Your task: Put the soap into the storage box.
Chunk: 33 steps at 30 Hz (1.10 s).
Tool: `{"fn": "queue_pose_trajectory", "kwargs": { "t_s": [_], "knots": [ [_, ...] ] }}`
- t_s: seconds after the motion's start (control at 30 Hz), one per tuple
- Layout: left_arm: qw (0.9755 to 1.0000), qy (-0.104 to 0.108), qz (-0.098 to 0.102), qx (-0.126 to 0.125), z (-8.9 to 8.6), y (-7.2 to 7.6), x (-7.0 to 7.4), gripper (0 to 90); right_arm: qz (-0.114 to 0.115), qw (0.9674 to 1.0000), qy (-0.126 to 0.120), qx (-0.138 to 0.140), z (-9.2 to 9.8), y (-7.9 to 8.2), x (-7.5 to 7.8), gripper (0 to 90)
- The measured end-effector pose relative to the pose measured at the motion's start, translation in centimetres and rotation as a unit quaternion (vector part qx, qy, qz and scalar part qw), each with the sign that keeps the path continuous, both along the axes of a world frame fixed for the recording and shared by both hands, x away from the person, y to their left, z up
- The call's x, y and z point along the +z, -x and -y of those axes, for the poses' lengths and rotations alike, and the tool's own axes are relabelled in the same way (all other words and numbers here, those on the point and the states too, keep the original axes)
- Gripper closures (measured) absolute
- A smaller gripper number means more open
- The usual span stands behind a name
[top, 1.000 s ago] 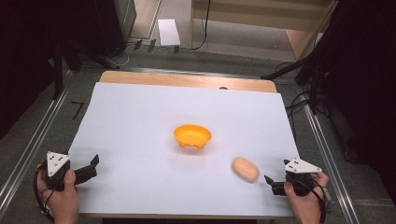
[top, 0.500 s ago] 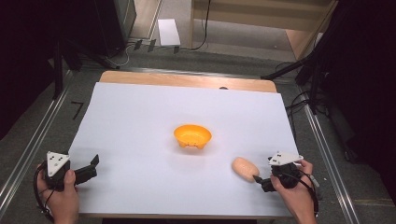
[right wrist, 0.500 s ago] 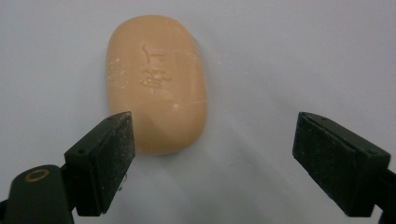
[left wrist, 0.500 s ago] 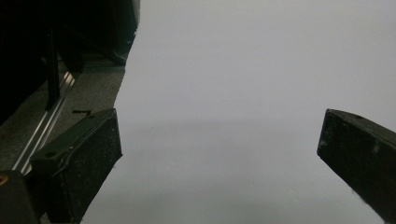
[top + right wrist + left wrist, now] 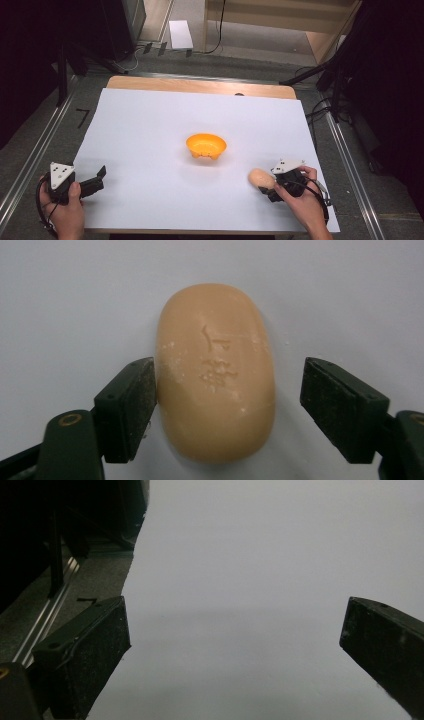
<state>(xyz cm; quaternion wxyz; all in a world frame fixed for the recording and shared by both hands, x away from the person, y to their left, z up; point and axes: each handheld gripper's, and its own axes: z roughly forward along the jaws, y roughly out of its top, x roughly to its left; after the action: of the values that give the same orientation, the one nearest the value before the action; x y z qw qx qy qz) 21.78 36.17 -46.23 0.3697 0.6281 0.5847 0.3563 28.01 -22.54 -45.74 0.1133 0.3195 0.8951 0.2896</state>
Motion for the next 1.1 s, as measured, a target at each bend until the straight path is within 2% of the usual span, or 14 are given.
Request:
{"fn": "queue_pose_trajectory", "kwargs": {
  "t_s": [0.1, 0.17, 0.63, 0.7, 0.83, 0.9, 0.97, 1.07, 1.1],
  "knots": [
    [1.0000, 0.000, 0.000, 0.000, 0.00, 0.00, 0.01, 0.1, -0.006, 1.0000, -0.001, 0.000, -0.22, -0.18, -0.09, 26.6],
    [1.0000, 0.001, 0.000, 0.000, -0.01, 0.01, 0.00, 0.1, -0.010, 0.9999, -0.001, 0.002, -0.44, -0.36, -0.20, 32.4],
    [1.0000, -0.001, -0.001, 0.000, 0.01, 0.00, 0.01, 0.1, -0.024, 0.9995, 0.013, 0.013, -0.59, -0.92, -0.71, 33.4],
    [1.0000, -0.001, -0.001, 0.000, 0.01, 0.00, 0.01, 0.1, -0.019, 0.9995, 0.018, 0.019, -0.63, -0.91, -0.78, 33.4],
    [1.0000, -0.001, -0.001, 0.000, 0.02, 0.01, 0.01, 0.2, -0.014, 0.9997, 0.015, 0.015, -0.58, -0.73, -0.89, 33.4],
    [1.0000, -0.001, -0.001, 0.000, 0.02, 0.00, 0.00, 0.2, 0.003, 0.9996, 0.023, 0.016, -0.80, -0.39, -0.95, 33.0],
    [1.0000, -0.001, -0.001, 0.000, 0.03, -0.01, 0.00, 0.1, 0.003, 0.9996, 0.024, 0.014, -0.83, -0.39, -0.97, 32.8],
    [1.0000, -0.001, -0.001, -0.001, 0.03, -0.01, 0.00, 0.2, -0.007, 0.9997, 0.019, 0.014, -0.72, -0.57, -0.98, 33.3],
    [1.0000, -0.001, -0.001, -0.001, 0.03, 0.00, 0.00, 0.1, -0.021, 0.9998, 0.003, 0.004, -0.48, -0.82, -1.00, 33.6]
  ]
}}
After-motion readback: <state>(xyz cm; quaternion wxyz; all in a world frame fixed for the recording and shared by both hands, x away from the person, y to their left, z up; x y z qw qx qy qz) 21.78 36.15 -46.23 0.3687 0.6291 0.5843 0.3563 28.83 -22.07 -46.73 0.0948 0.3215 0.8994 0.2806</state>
